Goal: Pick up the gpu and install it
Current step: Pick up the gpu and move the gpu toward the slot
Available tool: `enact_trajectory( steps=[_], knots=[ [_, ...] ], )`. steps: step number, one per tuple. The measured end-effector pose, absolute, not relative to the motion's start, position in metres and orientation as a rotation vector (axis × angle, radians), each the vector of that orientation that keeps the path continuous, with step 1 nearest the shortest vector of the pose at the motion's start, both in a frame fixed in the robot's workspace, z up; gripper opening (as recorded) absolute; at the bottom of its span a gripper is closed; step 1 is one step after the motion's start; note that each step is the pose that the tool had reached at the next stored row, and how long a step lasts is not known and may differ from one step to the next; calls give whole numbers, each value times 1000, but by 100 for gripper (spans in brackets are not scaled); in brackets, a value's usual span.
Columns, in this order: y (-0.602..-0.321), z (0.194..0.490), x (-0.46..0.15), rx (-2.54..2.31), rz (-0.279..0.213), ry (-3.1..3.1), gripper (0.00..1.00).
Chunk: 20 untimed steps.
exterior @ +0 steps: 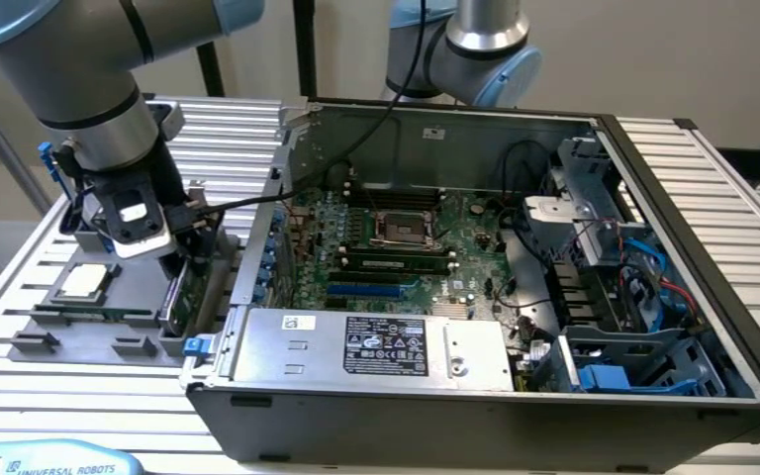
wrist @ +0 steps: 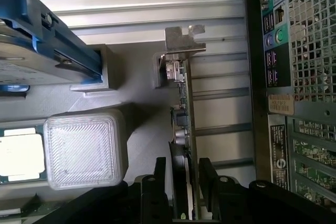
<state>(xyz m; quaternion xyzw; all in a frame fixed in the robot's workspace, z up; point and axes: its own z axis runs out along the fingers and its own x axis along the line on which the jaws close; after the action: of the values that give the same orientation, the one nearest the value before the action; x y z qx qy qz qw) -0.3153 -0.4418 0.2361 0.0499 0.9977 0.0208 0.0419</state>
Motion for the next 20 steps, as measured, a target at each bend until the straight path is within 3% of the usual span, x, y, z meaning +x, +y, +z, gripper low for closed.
enact_trajectory(
  steps=[4,6,9,20],
  knots=[
    [-442,236,-315,152,59,3049,39],
    [-441,236,-315,152,58,3050,30],
    [-441,236,-315,152,56,3050,27],
    [-441,236,-315,135,55,3057,27]
  ],
)
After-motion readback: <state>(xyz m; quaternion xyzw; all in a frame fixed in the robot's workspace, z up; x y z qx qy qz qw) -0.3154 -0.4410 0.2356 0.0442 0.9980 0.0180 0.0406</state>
